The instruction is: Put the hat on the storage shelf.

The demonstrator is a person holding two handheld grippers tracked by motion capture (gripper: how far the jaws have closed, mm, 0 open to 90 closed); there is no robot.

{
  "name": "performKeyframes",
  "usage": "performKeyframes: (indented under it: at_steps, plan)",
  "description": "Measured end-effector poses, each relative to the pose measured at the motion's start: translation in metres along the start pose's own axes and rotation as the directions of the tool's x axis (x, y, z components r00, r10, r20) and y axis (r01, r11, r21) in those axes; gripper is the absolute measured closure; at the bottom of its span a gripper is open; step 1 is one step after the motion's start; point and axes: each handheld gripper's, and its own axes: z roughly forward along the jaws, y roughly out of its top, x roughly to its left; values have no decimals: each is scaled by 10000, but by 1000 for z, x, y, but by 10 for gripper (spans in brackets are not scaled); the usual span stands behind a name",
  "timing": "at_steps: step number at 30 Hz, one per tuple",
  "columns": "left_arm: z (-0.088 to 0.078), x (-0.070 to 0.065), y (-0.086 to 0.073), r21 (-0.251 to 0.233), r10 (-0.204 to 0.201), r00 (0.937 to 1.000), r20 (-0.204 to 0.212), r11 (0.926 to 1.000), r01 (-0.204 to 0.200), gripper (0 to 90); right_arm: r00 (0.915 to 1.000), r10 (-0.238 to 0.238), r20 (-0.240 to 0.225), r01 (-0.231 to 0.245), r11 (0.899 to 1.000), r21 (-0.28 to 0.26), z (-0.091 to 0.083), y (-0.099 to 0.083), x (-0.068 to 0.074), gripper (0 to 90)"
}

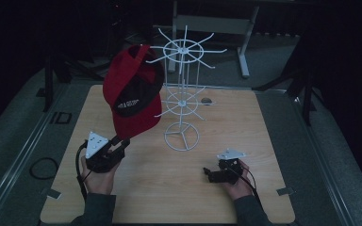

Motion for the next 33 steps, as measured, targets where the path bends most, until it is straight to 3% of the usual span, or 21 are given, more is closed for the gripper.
performKeyframes:
  at_steps: [9,10,13,14,16,22,28,33]
  plan:
    - [1,3,-2,-136,128,9998,-119,9998,-129,558,10000,5,1,-5,10000,-3,0,0,0,112]
    - [1,3,-1,-203,376,9989,-284,9991,-382,544,10000,3,1,-3,10000,-3,0,0,0,112]
    - [0,4,-1,-300,605,9974,-395,9976,-617,511,10000,-1,3,1,10000,1,0,0,0,112]
    - [1,6,-1,-441,880,9942,-610,9949,-908,499,10000,3,3,-3,10000,1,0,0,0,112]
    - [0,7,-1,-498,893,9938,-664,9945,-926,485,10000,4,3,-4,10000,0,0,0,0,112]
    - [1,14,-2,-438,627,9930,-1005,9968,-674,446,10000,3,4,-3,10000,1,0,0,0,112]
    - [1,21,-5,-374,109,9950,-990,9992,-147,439,10000,-18,2,18,10000,6,0,0,0,112]
    - [0,25,-6,-359,-2,9947,-1026,9993,-35,437,10000,-15,2,15,10000,7,0,0,0,112]
